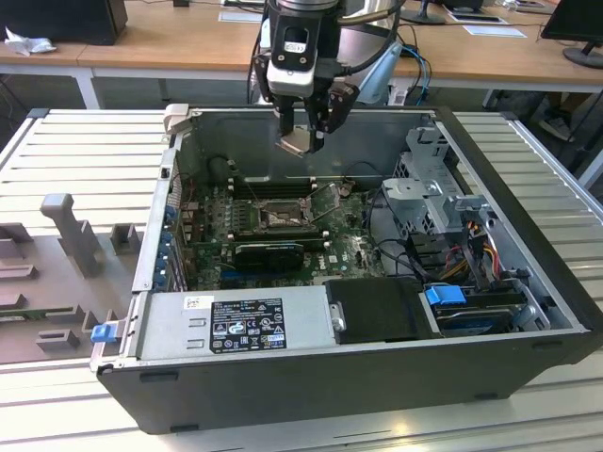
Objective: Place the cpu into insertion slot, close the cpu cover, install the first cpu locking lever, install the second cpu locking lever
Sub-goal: 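Place the cpu into insertion slot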
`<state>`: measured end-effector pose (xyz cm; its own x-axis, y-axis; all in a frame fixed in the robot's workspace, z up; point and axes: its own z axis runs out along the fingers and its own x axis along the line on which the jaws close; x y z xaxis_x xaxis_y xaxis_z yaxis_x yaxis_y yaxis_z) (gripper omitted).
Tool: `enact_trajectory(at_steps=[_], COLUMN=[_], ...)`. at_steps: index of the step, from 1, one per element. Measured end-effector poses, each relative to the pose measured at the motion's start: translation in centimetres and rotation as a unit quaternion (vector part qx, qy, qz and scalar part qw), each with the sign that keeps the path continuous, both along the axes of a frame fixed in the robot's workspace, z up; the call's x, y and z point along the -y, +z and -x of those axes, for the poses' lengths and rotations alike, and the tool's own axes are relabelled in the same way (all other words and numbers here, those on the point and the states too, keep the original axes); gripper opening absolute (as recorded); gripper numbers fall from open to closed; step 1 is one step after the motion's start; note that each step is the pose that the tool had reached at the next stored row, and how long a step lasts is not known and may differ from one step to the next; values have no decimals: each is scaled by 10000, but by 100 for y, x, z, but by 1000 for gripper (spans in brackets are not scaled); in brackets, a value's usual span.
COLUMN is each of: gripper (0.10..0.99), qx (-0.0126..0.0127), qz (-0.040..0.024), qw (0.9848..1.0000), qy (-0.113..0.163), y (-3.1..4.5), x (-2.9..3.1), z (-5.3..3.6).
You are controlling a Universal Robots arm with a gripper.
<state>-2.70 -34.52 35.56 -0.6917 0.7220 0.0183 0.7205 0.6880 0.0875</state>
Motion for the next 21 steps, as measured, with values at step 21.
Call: enact_trajectory(at_steps=[21], gripper=[533], qx=[0], qz=[1], qw=[9981], qy=[-614], y=[-80], x=[0], z=[0])
